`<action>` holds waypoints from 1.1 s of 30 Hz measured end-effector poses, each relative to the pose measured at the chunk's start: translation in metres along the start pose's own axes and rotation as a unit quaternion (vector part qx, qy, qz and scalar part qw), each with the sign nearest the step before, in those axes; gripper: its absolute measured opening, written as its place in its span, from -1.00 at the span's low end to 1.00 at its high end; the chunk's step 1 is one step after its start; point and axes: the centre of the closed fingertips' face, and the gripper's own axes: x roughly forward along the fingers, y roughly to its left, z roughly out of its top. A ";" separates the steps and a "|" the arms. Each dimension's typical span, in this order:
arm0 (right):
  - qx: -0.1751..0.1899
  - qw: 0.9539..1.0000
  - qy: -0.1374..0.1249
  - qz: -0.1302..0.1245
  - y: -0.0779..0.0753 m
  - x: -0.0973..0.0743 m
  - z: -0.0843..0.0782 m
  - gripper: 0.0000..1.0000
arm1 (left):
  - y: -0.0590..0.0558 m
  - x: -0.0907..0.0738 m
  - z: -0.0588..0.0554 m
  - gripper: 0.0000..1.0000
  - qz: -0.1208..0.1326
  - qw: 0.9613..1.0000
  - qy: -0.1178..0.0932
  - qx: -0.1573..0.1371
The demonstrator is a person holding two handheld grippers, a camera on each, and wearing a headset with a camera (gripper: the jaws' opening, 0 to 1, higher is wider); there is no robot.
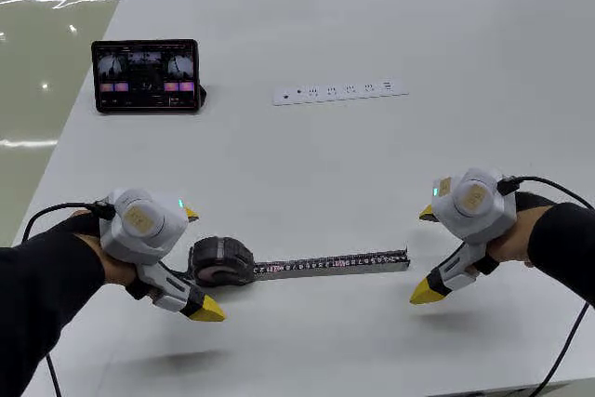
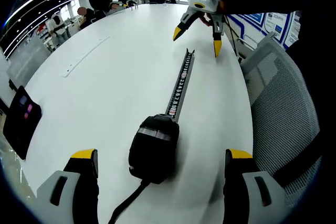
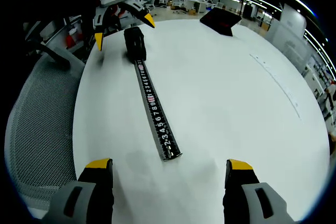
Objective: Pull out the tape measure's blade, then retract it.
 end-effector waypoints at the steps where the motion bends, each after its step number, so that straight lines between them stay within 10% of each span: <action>1: 0.001 1.000 -0.002 -0.002 0.000 0.000 0.000 0.78 | 0.001 0.000 -0.001 0.98 0.005 1.000 0.003 -0.005; 17: 0.035 0.997 -0.045 -0.045 -0.008 -0.013 0.004 0.98 | 0.000 -0.010 -0.002 0.98 0.031 0.995 -0.047 -0.080; 33: 0.074 0.988 -0.097 -0.092 -0.005 -0.028 -0.001 0.98 | 0.008 -0.034 -0.007 0.98 0.088 0.979 -0.107 -0.147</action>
